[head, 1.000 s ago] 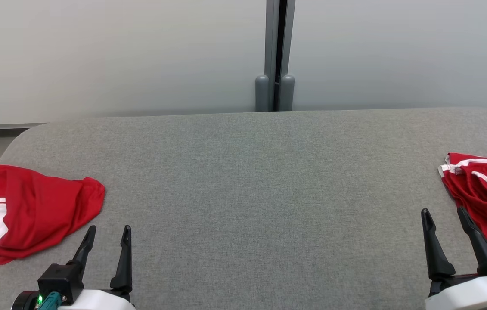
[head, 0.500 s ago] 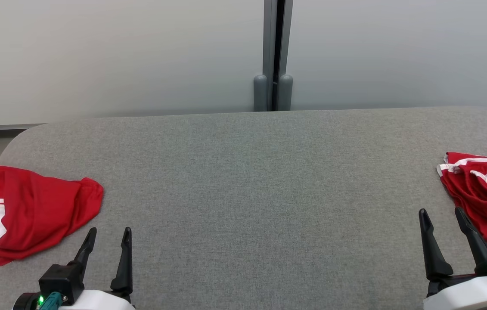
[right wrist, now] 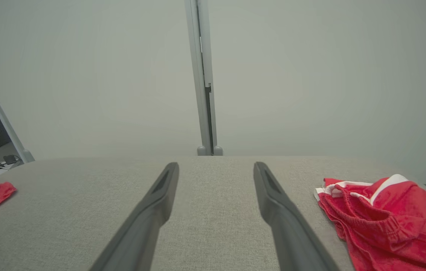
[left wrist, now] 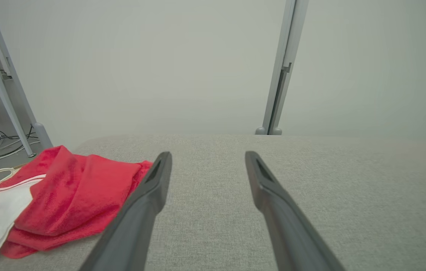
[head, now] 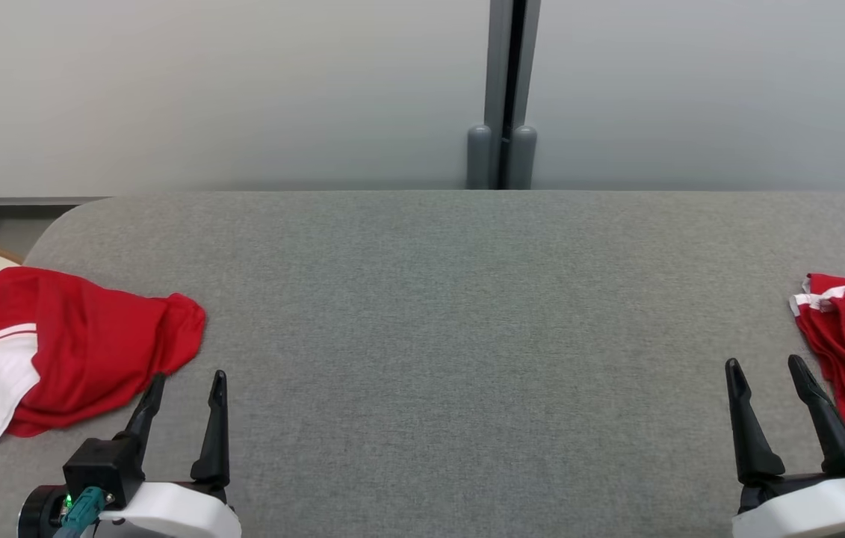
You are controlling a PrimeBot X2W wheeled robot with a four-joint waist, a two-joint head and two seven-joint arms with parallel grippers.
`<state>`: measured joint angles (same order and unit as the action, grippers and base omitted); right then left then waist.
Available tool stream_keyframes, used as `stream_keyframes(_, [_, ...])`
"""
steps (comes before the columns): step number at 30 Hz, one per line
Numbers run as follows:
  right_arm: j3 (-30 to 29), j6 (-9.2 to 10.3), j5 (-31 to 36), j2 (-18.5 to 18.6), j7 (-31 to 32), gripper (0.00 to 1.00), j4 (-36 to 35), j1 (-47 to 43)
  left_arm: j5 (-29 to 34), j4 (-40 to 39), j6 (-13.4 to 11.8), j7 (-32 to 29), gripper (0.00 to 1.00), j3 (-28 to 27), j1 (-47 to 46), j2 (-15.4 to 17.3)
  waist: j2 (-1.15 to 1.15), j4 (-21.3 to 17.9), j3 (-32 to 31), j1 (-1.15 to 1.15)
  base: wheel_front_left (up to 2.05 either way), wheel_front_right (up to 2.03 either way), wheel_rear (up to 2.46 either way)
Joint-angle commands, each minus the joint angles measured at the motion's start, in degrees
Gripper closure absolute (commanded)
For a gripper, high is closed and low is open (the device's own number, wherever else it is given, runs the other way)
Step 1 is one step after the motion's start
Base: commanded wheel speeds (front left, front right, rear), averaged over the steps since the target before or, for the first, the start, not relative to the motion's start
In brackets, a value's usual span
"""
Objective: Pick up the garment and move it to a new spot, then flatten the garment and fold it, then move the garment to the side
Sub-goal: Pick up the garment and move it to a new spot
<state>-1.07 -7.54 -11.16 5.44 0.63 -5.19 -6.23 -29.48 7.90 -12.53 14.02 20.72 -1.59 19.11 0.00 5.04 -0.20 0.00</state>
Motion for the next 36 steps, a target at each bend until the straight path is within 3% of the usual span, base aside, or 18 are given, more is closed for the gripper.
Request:
stream_keyframes(1, [0.16,0.1,-0.09,-0.01,0.35,0.0,-0.59,-0.39,0.24,0.13,-0.36,0.1,0.0,-0.21,-0.94,0.39,0.0,1.51,0.16,0.0,0.0,0.0,0.0])
stream_keyframes(18, [2.59,0.1,0.52,-0.67,1.3,0.0,-2.96,0.23,-0.11,-0.44,-0.31,0.79,0.0,-1.83,-2.52,0.6,0.0,15.26,0.1,0.0,0.0,0.0,0.0])
stream_keyframes(36, [2.61,0.1,0.69,-0.19,1.47,0.0,-2.87,1.49,-0.42,-0.44,-0.63,0.62,0.0,-1.54,-4.35,0.59,0.0,17.07,1.85,0.0,0.0,0.0,0.0])
